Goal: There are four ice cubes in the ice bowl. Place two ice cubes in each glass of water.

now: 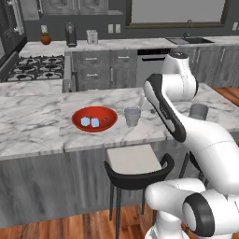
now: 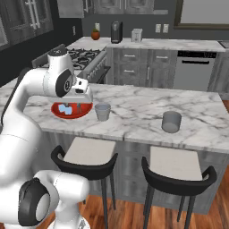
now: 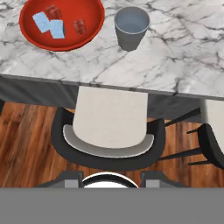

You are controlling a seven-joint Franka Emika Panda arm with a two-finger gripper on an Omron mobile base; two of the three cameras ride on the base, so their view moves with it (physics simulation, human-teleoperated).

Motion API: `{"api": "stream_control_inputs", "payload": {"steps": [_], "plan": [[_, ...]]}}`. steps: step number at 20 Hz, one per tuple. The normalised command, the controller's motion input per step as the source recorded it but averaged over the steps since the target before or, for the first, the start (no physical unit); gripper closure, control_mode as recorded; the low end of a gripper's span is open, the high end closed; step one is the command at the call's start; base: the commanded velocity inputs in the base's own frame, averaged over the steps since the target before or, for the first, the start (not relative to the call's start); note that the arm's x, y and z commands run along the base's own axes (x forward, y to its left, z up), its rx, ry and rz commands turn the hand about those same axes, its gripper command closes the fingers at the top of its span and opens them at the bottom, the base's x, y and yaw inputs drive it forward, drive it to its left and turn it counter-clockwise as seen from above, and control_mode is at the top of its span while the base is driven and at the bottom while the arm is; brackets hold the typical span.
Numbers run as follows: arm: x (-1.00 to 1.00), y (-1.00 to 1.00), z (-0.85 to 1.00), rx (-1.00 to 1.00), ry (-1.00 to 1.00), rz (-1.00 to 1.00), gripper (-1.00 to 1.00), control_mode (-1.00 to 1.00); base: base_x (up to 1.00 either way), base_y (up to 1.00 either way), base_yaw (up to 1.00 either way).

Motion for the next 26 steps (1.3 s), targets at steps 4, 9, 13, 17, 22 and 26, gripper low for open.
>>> {"api": "stream_control_inputs", "payload": {"steps": [4, 9, 13, 17, 22, 26], "plan": [[0.0, 0.03, -0.02, 0.0, -0.03, 0.02, -1.0, -1.0, 0.0, 0.0, 0.0], [0.0, 0.16, -0.02, 0.0, -0.01, 0.13, -1.0, -1.0, 0.0, 0.0, 0.0], [0.0, 0.26, -0.01, 0.0, 0.0, 0.12, -1.0, -1.0, 0.0, 0.0, 0.0], [0.0, 0.36, -0.01, 0.0, 0.0, 0.1, -1.0, -1.0, 0.0, 0.0, 0.0], [0.0, 0.55, 0.0, 0.0, 0.0, 0.05, -1.0, -1.0, 0.0, 0.0, 0.0], [0.0, 0.54, -0.04, 0.0, 0.0, 0.01, -1.0, -1.0, 0.0, 0.0, 0.0]]}}
